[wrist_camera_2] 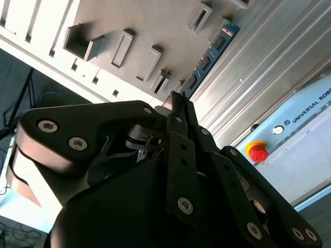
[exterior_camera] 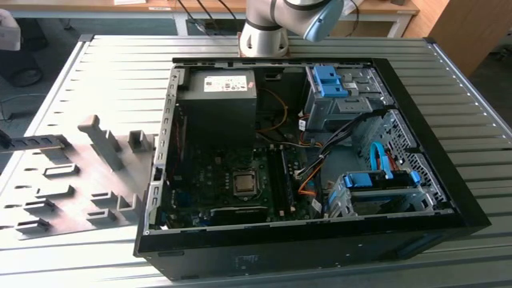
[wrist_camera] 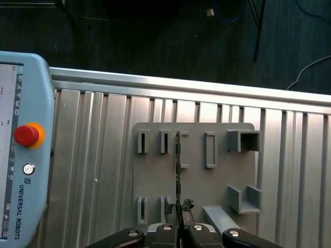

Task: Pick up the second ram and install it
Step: 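Pick up the second ram and move it above second insertion slot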

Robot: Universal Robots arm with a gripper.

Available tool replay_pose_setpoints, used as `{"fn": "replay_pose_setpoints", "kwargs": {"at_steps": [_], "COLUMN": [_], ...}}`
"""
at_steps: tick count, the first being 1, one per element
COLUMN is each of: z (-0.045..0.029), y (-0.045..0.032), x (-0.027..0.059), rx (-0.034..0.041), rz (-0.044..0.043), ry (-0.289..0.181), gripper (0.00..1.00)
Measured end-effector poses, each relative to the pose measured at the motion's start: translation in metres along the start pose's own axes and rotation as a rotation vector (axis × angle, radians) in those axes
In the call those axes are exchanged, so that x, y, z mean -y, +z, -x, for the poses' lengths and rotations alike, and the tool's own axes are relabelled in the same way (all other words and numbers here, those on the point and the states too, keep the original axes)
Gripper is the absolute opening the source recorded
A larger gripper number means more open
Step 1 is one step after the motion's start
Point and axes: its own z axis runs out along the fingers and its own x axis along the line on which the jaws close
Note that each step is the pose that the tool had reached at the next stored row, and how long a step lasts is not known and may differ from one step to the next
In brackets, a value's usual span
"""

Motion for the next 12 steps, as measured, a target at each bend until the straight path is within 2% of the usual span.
{"fn": "replay_pose_setpoints", "kwargs": {"at_steps": [12], "z": [0.0016], "y": [-0.0253], "x": [-0.0010], "rx": [0.0000], "rz": [0.0000], "ry": [0.000], "gripper": [0.14]}}
